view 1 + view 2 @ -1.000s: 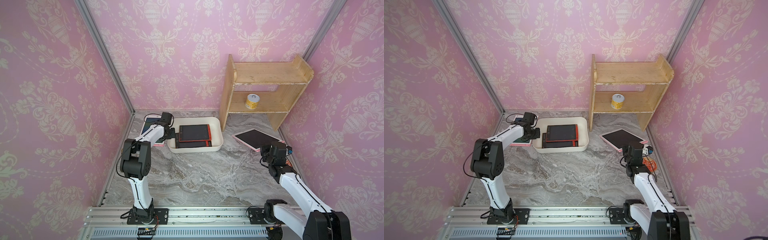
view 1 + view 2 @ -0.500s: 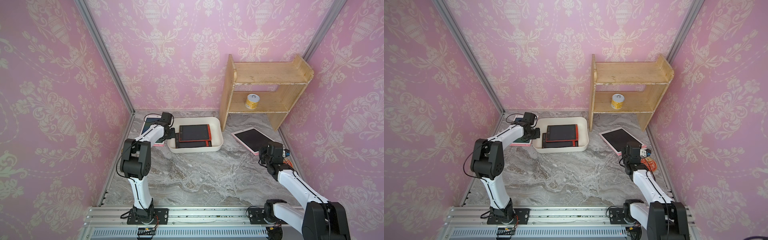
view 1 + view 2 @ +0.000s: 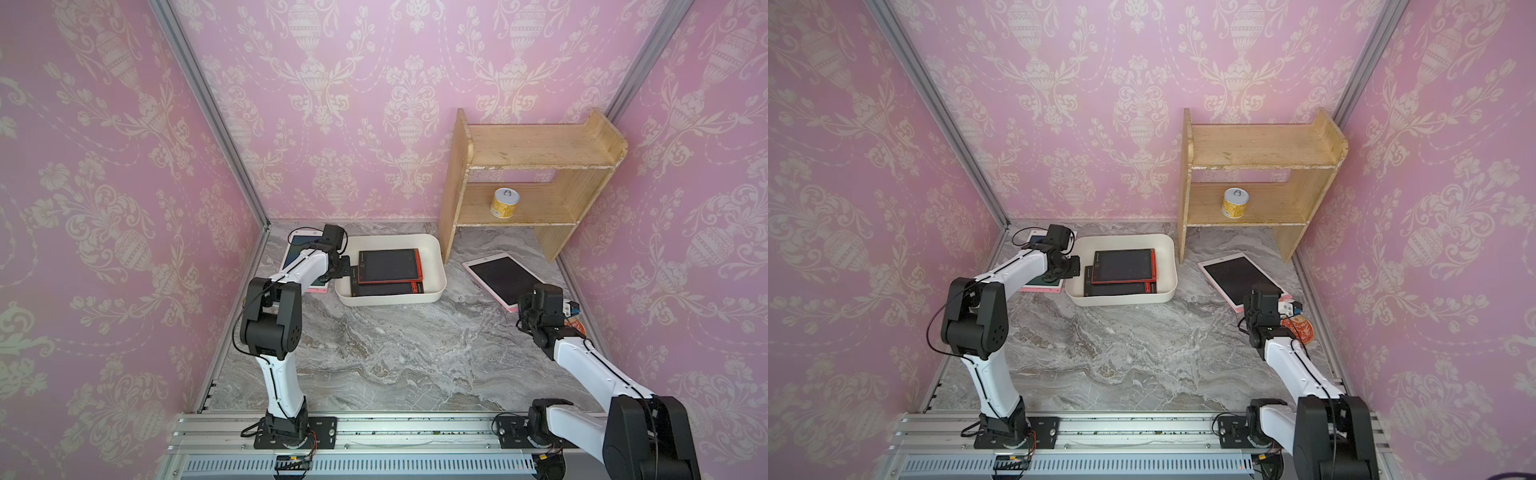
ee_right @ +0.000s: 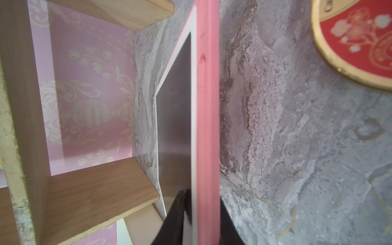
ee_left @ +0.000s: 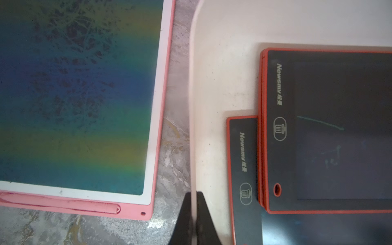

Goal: Take out the writing tablet from the storage box
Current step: Place the writing tablet at the center of the board.

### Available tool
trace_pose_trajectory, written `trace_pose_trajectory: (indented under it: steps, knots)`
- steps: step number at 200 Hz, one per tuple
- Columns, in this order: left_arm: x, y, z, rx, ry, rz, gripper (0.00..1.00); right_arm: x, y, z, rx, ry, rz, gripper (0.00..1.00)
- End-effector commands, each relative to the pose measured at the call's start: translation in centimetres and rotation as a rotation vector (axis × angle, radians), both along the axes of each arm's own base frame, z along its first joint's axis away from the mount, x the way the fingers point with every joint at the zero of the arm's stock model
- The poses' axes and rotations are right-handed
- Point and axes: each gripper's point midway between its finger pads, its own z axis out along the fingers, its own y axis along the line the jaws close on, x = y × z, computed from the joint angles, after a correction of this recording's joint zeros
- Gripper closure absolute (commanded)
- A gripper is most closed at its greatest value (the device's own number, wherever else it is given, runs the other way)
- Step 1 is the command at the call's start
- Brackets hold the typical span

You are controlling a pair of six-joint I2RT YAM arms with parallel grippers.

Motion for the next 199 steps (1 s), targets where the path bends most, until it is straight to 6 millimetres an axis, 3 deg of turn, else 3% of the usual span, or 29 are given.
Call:
trace_pose_trajectory:
  steps: [1, 47, 121, 199]
  knots:
    - [-0.6, 0.4, -1.0, 0.007, 0.037, 0.005, 1.00, -0.9, -0.5, -1.7, 0.010, 0.045, -0.048, 0.78]
    - [-0.7, 0.5, -1.1, 0.009, 0.040, 0.008, 1.00, -1.7, -0.4, -3.4, 0.060, 0.076, -0.090, 0.81]
    - [-0.6, 0.5, -1.0, 0.010, 0.038, 0.006, 1.00, -2.5, 0.8, -4.5, 0.064, 0.114, -0.138, 0.82]
    - [-0.6, 0.4, -1.2, 0.004, 0.041, 0.007, 1.00, -3.5, 2.1, -6.0, 0.088, 0.176, -0.166, 0.71]
